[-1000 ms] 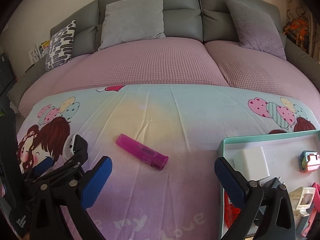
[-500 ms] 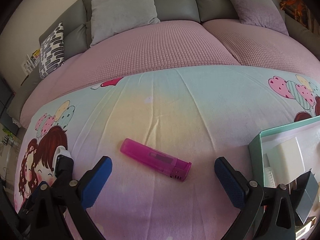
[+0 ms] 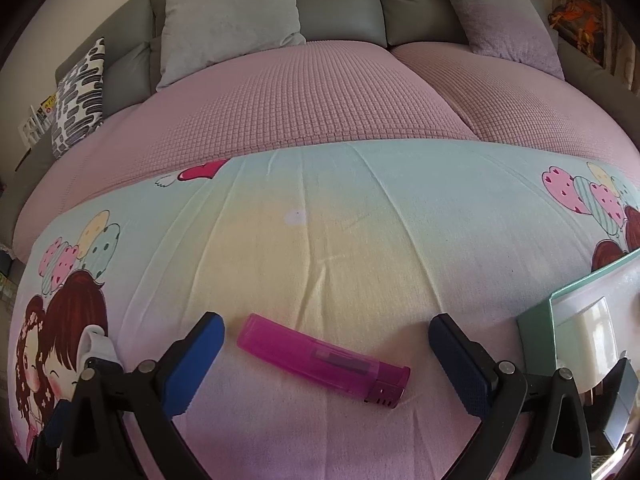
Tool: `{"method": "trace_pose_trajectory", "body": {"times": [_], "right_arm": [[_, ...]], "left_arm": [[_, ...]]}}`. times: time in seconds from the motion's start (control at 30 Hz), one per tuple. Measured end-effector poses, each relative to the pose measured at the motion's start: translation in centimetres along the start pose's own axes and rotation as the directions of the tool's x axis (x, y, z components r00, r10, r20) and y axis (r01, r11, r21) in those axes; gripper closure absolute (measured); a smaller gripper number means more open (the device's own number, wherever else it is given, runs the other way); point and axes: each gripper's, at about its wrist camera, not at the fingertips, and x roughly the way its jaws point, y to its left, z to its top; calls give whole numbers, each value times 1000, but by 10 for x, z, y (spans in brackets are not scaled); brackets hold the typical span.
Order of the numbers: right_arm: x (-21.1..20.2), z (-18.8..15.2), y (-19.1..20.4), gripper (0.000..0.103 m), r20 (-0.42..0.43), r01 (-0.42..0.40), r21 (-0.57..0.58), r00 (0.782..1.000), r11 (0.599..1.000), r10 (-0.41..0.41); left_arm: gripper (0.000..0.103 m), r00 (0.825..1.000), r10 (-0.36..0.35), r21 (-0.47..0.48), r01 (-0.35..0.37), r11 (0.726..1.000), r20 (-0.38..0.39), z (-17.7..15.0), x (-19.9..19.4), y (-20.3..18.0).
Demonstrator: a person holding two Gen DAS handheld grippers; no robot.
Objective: Organize rigid objects
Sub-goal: 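Grasp the white watch with the left tool while the right tool grasps the pink lighter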
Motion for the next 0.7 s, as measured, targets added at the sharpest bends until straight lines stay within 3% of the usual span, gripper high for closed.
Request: {"method": "trace_pose_trajectory", "body": {"times": [0.37,0.53,0.7], "right_arm": [[-10,-17,-3,1,24,35,-57,999,998,-34],[-15,-21,-15,1,25,45,-25,999,999,-44],[-18,-16,-13,0,29,-2,8,1000,1000,2]], "left_arm": [[2,1000,6,5,-6,1000,7,2,2,-1],[2,1000,12,4,-12,1000,23,3,5,-3],[2,999,29,12,-29,1000,24,3,7,-7]]}}
